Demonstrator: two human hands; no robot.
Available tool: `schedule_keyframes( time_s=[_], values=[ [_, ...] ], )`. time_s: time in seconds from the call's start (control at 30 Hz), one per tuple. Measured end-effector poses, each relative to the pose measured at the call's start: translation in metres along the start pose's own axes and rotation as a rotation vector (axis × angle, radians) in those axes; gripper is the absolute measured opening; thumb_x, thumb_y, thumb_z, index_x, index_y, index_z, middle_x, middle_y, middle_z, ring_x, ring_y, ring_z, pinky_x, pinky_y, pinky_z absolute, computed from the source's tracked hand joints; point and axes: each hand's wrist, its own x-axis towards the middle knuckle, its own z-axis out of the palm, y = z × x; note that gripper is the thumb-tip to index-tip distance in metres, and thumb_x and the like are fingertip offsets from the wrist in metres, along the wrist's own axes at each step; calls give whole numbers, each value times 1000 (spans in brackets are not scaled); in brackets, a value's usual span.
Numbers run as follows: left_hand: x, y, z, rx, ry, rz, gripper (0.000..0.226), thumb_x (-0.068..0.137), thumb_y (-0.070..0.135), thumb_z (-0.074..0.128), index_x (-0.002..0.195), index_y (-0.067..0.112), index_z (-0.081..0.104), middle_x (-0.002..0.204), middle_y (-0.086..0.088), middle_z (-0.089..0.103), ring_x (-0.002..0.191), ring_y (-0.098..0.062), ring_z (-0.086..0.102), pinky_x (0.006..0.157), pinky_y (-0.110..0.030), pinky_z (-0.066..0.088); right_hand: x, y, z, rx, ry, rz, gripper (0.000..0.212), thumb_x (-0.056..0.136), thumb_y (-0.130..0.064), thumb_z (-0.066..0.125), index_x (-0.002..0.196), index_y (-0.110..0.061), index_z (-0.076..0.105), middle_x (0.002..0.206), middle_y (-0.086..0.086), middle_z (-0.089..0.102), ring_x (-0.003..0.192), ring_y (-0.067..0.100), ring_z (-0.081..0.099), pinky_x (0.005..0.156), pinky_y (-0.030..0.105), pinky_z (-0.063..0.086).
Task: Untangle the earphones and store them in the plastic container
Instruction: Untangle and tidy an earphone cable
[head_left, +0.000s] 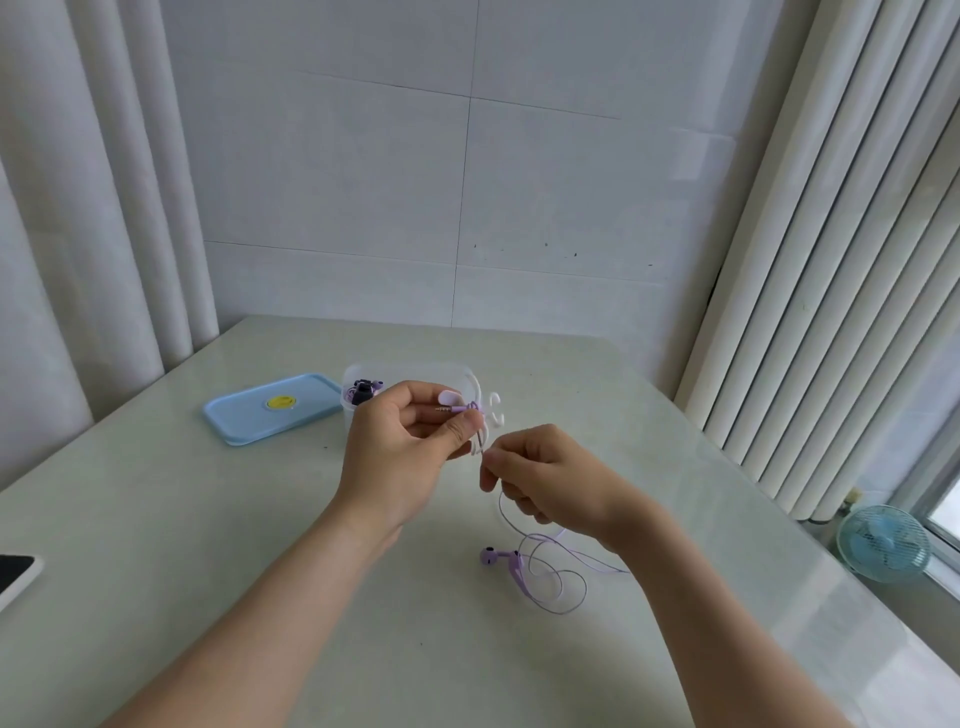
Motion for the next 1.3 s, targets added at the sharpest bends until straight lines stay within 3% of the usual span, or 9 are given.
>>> schedule_keyframes(
  time_s=[0.17,0.3,0.43,0.57,0.7,0.9,1.07,1.17,1.3],
  values=[
    [0,-10,2,77,-2,8,20,91,13,82,104,8,67,104,-8,78,90,-27,79,85,-43,66,-8,-8,0,-2,-140,-30,29,104,-15,55,91,-6,79,61,4,48,55,18,43,54,31,43],
    [-2,-8,2,67,-30,10,16,97,8,74,105,7,59,107,-11,72,86,-28,78,74,-40,67,-11,-11,-1,-5,-182,-81,28,106,-20,58,99,-8,82,68,8,66,60,20,58,64,34,55],
    [-1,-6,-1,93,-79,20,19,95,3,75,104,3,58,115,-16,68,77,-19,75,69,-34,64,-11,-13,-4,100,-51,-167,30,108,-21,58,95,-6,80,62,7,56,55,19,47,55,31,45],
    [0,-5,-4,49,-236,-76,23,94,6,76,110,3,59,110,-16,74,87,-34,79,68,-38,63,-7,-11,-8,247,149,-139,35,106,-10,48,82,-4,72,56,-4,41,50,14,32,48,23,29],
    [-1,-4,-5,160,-340,-54,23,91,1,79,108,7,65,97,-10,78,84,-35,79,63,-37,59,-5,-8,-8,182,222,-140,35,105,-9,47,77,-9,69,52,-12,41,46,9,32,47,21,28],
    [-6,-9,1,299,-444,-42,21,93,5,78,108,13,66,100,-4,79,88,-31,79,71,-39,61,0,-2,-15,99,395,-144,33,102,-20,55,75,-10,68,56,0,44,51,17,35,51,28,30],
    [-7,-7,2,254,-492,-27,18,99,4,70,115,12,65,105,-5,80,100,-30,75,86,-42,60,7,9,-17,-89,561,-134,33,103,-26,60,76,-10,71,48,-9,41,44,8,32,46,20,29],
    [-9,-5,3,197,-494,-26,17,102,1,65,117,7,64,104,-10,81,94,-23,75,86,-41,63,10,15,-19,-145,578,-126,29,100,-29,65,77,-14,72,47,-8,41,45,10,33,47,17,29],
    [-7,-1,4,17,-396,-49,17,101,-2,64,117,2,66,104,-19,77,89,-33,73,79,-37,63,11,20,-19,-245,508,-123,28,102,-29,65,76,-20,72,48,-8,37,49,12,30,48,18,30]
  ],
)
